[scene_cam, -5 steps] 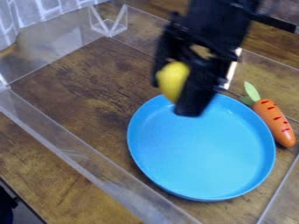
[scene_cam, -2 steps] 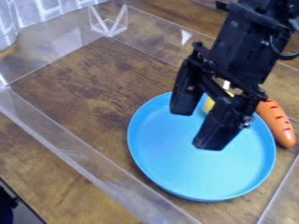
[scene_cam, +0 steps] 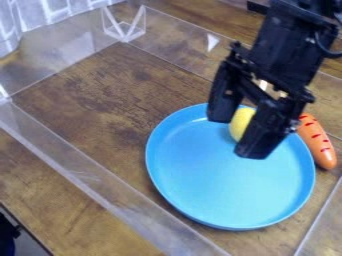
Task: Put the lemon on the blue tray
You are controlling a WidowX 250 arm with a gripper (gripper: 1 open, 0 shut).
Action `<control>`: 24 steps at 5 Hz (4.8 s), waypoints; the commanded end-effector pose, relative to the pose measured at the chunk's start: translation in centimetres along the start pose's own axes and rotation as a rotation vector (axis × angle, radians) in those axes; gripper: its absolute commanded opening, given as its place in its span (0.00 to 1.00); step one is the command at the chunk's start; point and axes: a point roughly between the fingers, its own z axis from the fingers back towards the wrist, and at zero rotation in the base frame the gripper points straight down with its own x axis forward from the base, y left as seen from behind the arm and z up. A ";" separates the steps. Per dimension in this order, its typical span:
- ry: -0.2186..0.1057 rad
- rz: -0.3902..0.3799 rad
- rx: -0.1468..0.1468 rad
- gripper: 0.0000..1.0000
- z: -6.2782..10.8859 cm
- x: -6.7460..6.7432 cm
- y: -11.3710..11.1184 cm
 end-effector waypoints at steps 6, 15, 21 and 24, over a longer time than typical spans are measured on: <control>-0.059 -0.030 -0.009 1.00 3.3 2.6 2.1; -0.032 0.097 -0.093 1.00 0.2 3.8 5.4; -0.011 0.205 -0.113 1.00 0.9 5.5 4.3; 0.034 0.186 -0.090 1.00 0.8 6.5 4.9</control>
